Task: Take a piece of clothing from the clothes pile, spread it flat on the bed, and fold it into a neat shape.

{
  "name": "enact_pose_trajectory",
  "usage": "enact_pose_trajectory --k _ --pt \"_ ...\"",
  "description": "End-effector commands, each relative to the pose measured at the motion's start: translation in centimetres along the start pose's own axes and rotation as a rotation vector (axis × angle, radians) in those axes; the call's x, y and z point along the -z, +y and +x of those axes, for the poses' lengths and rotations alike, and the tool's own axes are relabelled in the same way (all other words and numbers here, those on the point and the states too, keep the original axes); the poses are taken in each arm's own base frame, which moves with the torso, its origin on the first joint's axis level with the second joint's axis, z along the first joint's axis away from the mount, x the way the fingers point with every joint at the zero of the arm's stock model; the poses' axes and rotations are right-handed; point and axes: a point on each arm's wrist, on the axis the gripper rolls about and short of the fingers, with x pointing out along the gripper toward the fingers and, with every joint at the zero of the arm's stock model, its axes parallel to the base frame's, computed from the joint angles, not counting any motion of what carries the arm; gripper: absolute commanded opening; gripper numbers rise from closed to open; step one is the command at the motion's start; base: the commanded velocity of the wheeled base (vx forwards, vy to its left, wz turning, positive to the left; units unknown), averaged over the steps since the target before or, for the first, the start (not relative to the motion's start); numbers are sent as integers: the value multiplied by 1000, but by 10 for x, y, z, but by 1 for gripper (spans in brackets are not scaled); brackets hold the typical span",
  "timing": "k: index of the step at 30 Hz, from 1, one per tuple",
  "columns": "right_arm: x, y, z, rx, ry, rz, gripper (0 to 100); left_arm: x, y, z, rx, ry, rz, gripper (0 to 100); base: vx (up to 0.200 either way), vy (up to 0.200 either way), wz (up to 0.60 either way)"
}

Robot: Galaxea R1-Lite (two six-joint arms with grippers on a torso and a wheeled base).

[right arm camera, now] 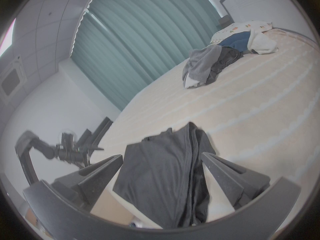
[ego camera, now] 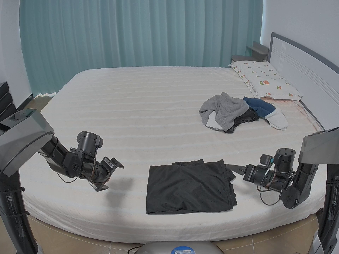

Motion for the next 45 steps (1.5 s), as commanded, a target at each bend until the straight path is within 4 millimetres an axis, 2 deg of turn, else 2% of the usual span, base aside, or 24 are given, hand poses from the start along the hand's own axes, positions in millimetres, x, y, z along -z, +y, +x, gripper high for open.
enact_pose_trajectory --k 1,8,13,18,23,32,33,40,45 --pt "-12 -15 29 -6 -29 114 100 0 0 0 -3 -10 -3 100 200 0 0" --pt "1 -23 52 -12 -5 111 100 1 1 1 -8 -8 8 100 114 0 0" --pt "-1 -23 55 -21 -16 105 100 5 -1 4 4 -13 21 100 0 0 0" --pt "6 -30 61 -11 -2 112 100 6 0 5 3 -16 25 100 0 0 0" --pt "22 -33 67 -6 38 117 100 6 0 5 3 -16 25 100 0 0 0" --pt "24 -34 69 -4 46 119 100 6 0 5 5 -17 25 100 0 0 0" --pt "24 -34 69 -3 47 120 0 6 0 5 6 -16 25 100 0 0 0" --pt "22 -37 67 3 41 126 0 6 0 5 3 -14 23 100 0 0 0" --pt "15 -46 63 27 10 135 0 7 0 5 3 -14 25 100 0 0 0"
